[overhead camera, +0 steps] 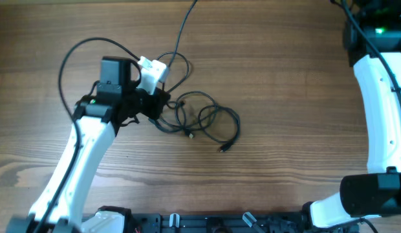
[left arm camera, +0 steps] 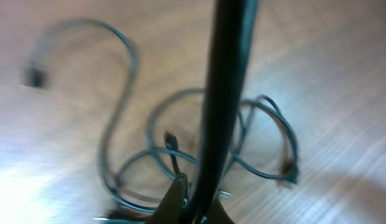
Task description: Untangle cables
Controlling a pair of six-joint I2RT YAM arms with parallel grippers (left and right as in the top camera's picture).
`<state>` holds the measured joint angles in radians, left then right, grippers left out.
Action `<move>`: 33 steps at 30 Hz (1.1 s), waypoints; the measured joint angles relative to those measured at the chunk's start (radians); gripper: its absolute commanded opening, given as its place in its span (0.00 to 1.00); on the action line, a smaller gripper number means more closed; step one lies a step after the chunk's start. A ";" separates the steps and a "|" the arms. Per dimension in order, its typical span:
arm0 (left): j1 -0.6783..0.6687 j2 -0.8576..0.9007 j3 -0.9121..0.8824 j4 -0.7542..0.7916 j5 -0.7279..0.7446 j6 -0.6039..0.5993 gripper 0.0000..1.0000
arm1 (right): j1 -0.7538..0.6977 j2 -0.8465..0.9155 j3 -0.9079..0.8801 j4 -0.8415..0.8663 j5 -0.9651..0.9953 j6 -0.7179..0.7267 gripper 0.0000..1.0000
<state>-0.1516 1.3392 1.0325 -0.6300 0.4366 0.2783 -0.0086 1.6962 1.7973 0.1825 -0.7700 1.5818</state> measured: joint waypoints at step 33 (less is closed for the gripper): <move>-0.116 0.183 0.002 0.705 -0.195 0.126 0.04 | -0.269 0.031 0.003 -0.820 0.847 -1.240 0.04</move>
<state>-0.2676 1.5219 1.0348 0.0750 0.2413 0.4046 -0.2775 1.7275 1.8004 -0.6373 0.0769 0.3420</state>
